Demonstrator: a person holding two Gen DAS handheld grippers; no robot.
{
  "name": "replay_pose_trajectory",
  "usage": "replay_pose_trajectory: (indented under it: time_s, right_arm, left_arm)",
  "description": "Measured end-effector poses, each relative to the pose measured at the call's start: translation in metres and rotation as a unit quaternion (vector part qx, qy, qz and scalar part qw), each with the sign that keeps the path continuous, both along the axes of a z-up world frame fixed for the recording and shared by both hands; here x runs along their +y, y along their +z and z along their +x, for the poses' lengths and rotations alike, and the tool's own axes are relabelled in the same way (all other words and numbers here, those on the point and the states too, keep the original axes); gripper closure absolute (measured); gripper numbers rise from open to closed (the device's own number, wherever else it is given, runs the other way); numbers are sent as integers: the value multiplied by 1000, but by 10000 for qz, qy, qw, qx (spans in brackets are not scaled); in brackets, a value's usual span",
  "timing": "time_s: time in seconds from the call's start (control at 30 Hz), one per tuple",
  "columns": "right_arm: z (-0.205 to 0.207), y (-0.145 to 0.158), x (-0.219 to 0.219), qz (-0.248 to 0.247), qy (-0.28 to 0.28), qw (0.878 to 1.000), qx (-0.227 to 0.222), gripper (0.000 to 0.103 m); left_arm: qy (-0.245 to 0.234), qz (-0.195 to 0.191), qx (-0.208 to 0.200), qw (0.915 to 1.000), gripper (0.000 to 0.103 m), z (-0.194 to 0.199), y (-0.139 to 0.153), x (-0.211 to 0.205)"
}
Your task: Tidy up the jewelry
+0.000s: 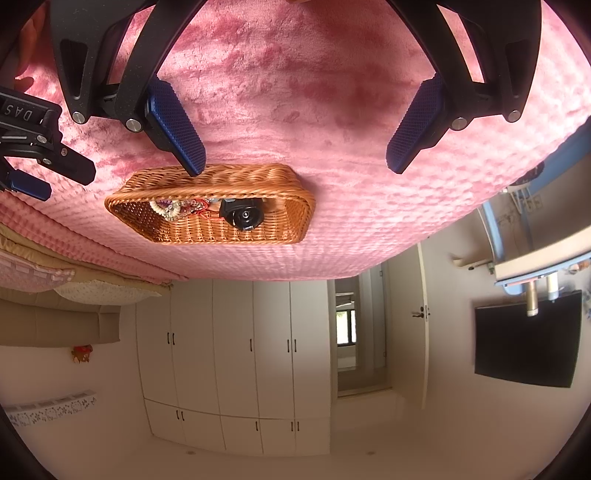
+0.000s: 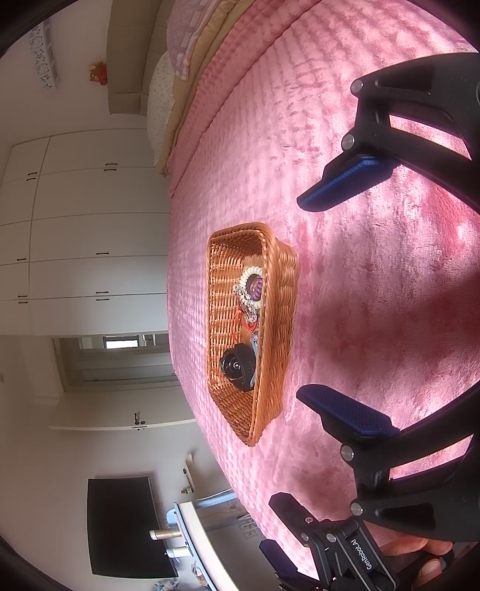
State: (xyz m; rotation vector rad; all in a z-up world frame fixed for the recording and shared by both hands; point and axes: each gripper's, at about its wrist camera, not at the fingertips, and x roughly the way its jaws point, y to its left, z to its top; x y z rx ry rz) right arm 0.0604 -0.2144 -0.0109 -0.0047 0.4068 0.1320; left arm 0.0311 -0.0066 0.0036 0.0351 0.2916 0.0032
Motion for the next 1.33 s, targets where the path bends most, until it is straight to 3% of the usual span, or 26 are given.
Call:
replay_pose_trajectory:
  time_s: [0.8,1.0,1.33]
  right_arm:
    - [1,-1,1,-5,6,10000,14,13]
    - [1,-1,1,-9,7,10000,25,13]
    - [1,-1,1,-10,7,10000,24,13]
  left_arm:
    - [-29,57,90,9999,8,2,-2,-2]
    - [-36,-151,149,9998,7,5,-2,6]
    - [-21,-162,208,9997,7,8,-3,5]
